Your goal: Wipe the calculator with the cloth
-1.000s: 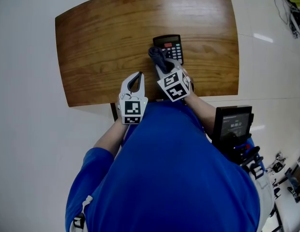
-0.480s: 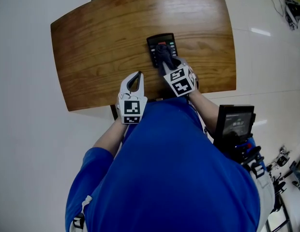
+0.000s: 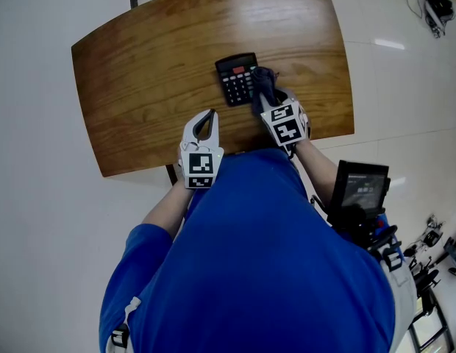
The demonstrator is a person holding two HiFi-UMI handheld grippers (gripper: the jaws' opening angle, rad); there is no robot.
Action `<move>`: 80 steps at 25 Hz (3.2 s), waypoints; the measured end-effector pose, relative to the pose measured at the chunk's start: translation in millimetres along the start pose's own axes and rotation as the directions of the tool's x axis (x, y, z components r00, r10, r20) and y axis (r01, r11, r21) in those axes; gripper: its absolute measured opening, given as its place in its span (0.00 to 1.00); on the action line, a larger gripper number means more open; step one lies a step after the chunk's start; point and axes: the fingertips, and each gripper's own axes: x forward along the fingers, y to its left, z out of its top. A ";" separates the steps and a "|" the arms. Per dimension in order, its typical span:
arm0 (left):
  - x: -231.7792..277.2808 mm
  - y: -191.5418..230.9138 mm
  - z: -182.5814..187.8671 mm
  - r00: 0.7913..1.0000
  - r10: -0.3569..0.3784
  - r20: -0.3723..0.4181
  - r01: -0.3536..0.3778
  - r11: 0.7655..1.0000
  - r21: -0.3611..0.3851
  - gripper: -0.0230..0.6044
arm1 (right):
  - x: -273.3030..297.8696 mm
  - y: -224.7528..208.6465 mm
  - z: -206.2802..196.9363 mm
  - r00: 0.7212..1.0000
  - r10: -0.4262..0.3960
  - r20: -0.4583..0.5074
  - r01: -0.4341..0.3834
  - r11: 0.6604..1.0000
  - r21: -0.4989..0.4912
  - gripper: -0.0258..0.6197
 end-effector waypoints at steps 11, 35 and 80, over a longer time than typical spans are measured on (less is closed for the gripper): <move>-8.3 10.1 0.8 1.000 0.025 0.002 -0.025 1.000 -0.018 0.04 | -7.0 -4.9 3.2 1.000 -0.018 -0.009 0.018 1.000 -0.003 0.17; -90.8 19.3 38.2 0.985 0.089 0.150 -0.079 0.995 -0.069 0.04 | -133.6 67.1 87.0 0.948 -0.061 0.314 0.092 0.992 -0.087 0.17; -190.3 -197.3 51.9 0.952 0.213 0.220 -0.196 0.976 -0.096 0.04 | -327.5 74.7 -82.8 0.859 0.051 0.509 0.022 0.991 -0.136 0.17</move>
